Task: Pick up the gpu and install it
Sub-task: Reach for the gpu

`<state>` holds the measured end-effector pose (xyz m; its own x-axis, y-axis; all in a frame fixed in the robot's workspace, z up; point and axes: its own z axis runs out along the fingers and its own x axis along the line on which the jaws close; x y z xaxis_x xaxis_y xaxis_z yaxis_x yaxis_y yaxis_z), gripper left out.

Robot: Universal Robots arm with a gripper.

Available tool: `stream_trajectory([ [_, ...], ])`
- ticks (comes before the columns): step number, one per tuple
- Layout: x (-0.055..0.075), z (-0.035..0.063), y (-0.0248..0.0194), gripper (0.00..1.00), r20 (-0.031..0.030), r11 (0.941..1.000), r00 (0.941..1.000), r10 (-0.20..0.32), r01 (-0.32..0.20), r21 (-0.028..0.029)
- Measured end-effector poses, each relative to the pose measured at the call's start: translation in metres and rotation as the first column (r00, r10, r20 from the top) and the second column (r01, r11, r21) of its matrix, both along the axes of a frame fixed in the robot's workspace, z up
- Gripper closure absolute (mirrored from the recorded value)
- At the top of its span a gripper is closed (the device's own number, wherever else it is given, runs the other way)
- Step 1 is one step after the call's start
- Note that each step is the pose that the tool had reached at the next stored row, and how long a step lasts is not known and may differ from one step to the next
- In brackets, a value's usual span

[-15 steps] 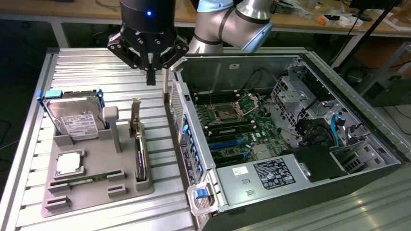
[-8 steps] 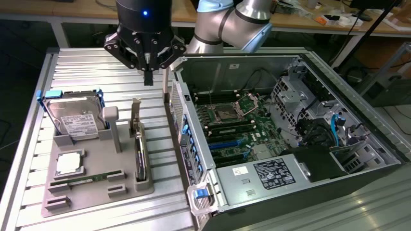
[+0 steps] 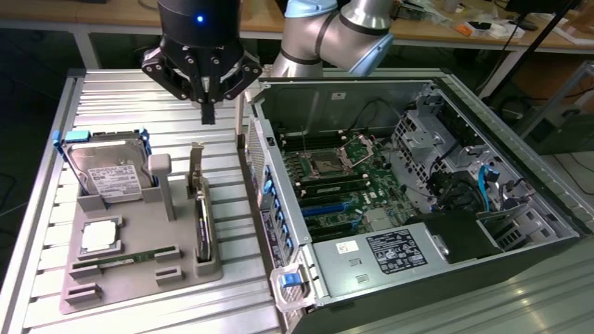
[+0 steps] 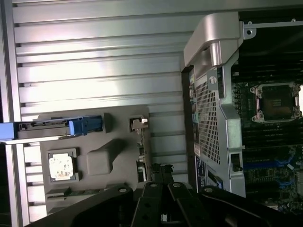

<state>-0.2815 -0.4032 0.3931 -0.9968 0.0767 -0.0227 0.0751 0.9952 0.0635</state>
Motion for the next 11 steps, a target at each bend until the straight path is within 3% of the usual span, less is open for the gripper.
stream_trajectory([
  [11,-0.011,0.0,-0.0006,0.89,0.0,1.0,1.0,0.0,0.0,0.0],
])
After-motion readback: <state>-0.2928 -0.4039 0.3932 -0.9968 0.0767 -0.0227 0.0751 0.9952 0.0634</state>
